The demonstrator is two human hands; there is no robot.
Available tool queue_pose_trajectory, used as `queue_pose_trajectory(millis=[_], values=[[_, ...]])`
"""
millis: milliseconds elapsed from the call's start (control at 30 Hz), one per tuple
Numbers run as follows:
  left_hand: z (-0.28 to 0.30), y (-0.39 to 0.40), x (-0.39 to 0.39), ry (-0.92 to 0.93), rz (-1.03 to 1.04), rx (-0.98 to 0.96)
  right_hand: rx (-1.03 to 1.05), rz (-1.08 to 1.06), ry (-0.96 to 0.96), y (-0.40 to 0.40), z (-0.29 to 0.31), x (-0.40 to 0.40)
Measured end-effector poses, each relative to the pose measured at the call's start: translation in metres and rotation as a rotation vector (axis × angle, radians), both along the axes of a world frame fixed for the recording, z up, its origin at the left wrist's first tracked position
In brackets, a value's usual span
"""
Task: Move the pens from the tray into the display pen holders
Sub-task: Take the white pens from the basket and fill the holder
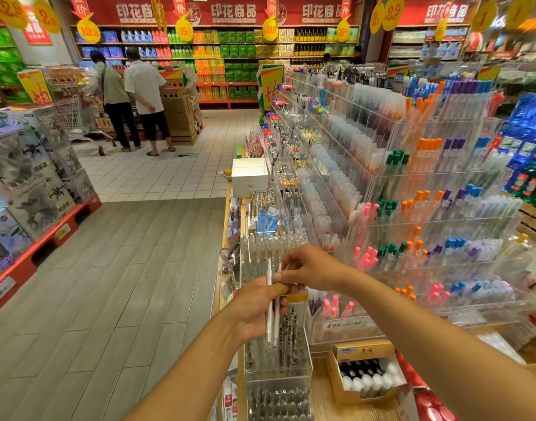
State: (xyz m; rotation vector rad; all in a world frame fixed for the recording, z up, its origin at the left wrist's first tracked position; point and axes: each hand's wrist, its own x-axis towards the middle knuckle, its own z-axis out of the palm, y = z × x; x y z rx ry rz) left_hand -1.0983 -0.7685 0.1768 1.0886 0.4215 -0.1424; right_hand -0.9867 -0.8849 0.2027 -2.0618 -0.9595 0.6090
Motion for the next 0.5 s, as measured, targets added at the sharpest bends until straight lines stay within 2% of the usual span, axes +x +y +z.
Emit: queue_pose_trajectory(millis=[167, 333, 500], values=[[-0.003, 0.004, 0.0, 0.0, 0.029, -0.014, 0.047, -0.009, 0.127, 0.0, 0.007, -0.002], [-0.002, 0.007, -0.001, -0.042, 0.077, -0.086, 0.096, -0.061, 0.175, -0.001, 0.012, 0.0], [0.0, 0.009, 0.001, -0.038, 0.133, -0.119, 0.065, -0.091, 0.076, -0.001, 0.024, 0.001]])
